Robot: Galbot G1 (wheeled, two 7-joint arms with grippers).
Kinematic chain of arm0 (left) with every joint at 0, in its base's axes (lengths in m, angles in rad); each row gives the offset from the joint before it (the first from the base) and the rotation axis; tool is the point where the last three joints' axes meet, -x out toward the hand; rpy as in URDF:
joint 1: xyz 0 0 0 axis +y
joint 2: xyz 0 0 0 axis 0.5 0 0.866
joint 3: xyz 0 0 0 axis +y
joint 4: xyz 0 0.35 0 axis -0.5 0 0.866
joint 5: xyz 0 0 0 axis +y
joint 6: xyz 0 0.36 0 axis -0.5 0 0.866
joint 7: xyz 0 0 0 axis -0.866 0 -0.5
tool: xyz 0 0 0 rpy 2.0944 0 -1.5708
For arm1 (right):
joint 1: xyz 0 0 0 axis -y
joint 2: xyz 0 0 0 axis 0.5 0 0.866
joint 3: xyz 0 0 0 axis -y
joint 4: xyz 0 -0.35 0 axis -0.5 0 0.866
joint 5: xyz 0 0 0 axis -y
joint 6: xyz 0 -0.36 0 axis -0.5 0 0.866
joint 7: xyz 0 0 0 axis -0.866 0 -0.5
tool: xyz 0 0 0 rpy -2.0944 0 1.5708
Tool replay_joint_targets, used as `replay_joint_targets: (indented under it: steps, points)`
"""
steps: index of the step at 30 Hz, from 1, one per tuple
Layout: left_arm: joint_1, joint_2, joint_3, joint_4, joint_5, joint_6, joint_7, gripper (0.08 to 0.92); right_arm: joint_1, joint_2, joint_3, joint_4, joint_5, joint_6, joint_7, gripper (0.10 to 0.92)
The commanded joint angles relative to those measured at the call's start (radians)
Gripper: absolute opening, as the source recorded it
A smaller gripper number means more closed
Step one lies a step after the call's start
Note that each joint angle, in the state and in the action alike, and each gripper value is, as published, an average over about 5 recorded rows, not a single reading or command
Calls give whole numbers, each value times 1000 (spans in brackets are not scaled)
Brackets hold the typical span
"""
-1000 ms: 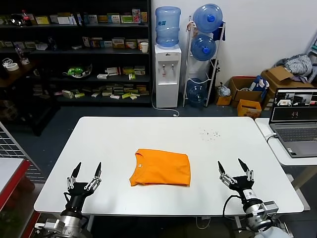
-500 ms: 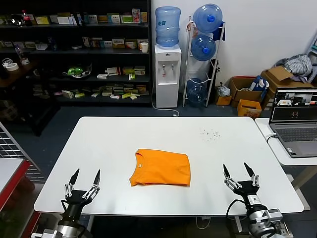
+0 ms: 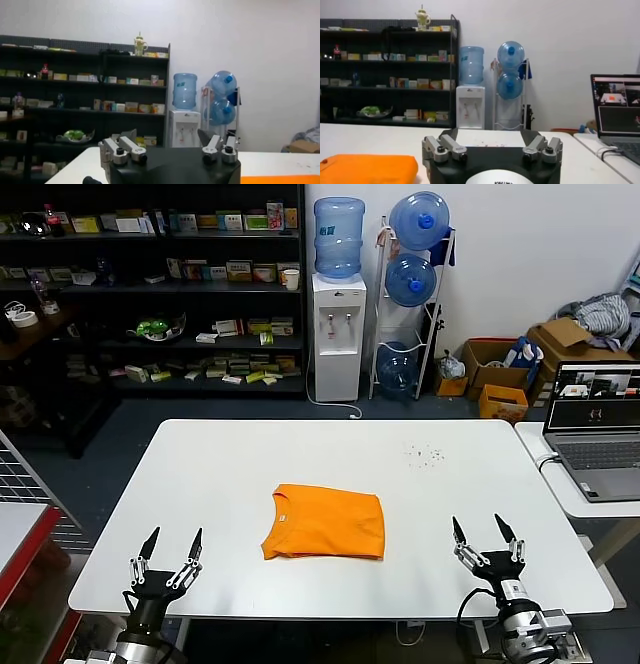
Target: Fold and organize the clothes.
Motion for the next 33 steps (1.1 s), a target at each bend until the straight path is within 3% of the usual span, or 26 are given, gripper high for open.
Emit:
replay_joint_targets:
  steps: [1,33]
  points:
    - [6,-5,-1,1,5,-3,-1,823,-2,1,-2,-1,15,-6,-12,823]
    - [-11,7,-13,41,74,-29,-16,823,12,-8,-18,-9,20,14,-24,823]
